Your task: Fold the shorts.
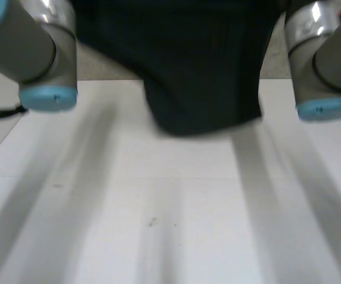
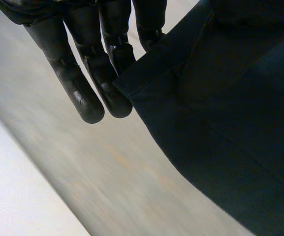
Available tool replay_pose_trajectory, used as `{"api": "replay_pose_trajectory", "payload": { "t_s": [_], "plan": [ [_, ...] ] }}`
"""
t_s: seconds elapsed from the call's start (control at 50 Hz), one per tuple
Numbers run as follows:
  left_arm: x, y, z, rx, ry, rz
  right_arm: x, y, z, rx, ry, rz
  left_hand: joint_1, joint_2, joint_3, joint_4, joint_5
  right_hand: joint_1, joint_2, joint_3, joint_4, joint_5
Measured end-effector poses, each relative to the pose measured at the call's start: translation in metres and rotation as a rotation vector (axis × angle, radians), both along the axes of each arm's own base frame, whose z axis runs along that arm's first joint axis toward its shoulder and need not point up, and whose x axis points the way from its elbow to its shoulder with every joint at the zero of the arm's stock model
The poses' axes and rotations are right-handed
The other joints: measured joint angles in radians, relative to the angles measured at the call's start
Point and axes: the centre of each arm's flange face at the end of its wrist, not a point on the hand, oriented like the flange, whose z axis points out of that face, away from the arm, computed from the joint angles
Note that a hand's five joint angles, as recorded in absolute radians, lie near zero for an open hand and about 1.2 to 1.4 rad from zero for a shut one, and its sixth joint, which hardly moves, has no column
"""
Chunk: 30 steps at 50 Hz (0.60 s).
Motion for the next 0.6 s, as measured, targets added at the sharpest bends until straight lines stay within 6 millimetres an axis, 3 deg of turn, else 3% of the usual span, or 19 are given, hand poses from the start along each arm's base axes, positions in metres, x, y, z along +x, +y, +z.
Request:
{"api": "replay_pose_trajectory", "payload": {
  "t_s": [0.02,0.06,0.12,0.18,0.22,0.24,0.26,0.32,0.4,0.42,0.5,0.56,0.6],
  "plan": [
    [0.002,0.005,0.020,-0.081,0.043,-0.006,-0.001,0.003,0.019,-0.100,-0.046,0.001,0.000,0.000,0.002,0.000,0.000,0.000,0.000,0.000,0.000,0.000],
    [0.006,0.015,0.042,-0.170,0.095,-0.017,-0.001,0.007,0.032,-0.170,-0.078,0.004,0.000,0.000,0.003,0.000,0.000,0.000,0.000,0.000,0.000,0.005],
    [0.011,0.024,0.054,-0.219,0.138,-0.035,-0.001,0.014,0.040,-0.230,-0.108,0.013,0.000,0.001,0.003,0.000,0.000,0.000,0.000,0.000,0.000,0.010],
    [0.013,0.026,0.046,-0.197,0.145,-0.049,0.001,0.016,0.032,-0.204,-0.097,0.019,0.000,0.001,0.003,0.000,0.000,0.000,0.000,0.000,0.000,0.010],
    [0.014,0.024,0.022,-0.123,0.129,-0.059,0.004,0.017,0.016,-0.141,-0.069,0.027,0.000,0.001,0.003,0.000,0.000,0.000,0.001,0.000,0.000,0.010],
    [0.014,0.024,0.022,-0.123,0.129,-0.059,0.004,0.017,0.016,-0.141,-0.069,0.027,0.000,0.001,0.003,0.000,0.000,0.000,0.001,0.000,0.000,0.010],
    [0.015,0.022,0.000,-0.056,0.107,-0.061,0.006,0.017,0.002,-0.086,-0.043,0.031,0.000,0.001,0.004,0.000,0.000,0.000,0.002,0.000,0.000,0.010],
    [0.016,0.020,-0.030,0.032,0.074,-0.059,0.008,0.015,-0.023,-0.008,-0.005,0.034,0.000,0.001,0.005,0.000,0.000,0.000,0.002,0.000,0.000,0.010],
    [0.020,0.020,-0.094,0.201,0.004,-0.050,0.012,0.009,-0.081,0.149,0.074,0.038,0.000,0.001,0.005,0.000,0.000,0.000,0.002,0.000,0.000,0.010],
    [0.020,0.020,-0.094,0.201,0.004,-0.050,0.012,0.009,-0.081,0.149,0.074,0.038,0.000,0.001,0.005,0.000,0.000,0.000,0.002,0.000,0.000,0.010],
    [0.019,0.025,-0.188,0.427,-0.099,-0.048,0.013,0.008,-0.162,0.374,0.185,0.036,0.000,0.001,0.005,0.000,0.000,0.000,0.002,0.000,0.000,0.010],
    [0.018,0.031,-0.228,0.525,-0.148,-0.048,0.012,0.011,-0.193,0.471,0.232,0.036,0.000,0.001,0.005,0.000,0.000,0.000,0.002,0.000,0.000,0.010],
    [0.018,0.039,-0.260,0.602,-0.191,-0.048,0.010,0.019,-0.223,0.588,0.286,0.036,0.000,0.001,0.005,0.000,0.000,0.000,0.002,0.000,0.000,0.010]
  ]
}}
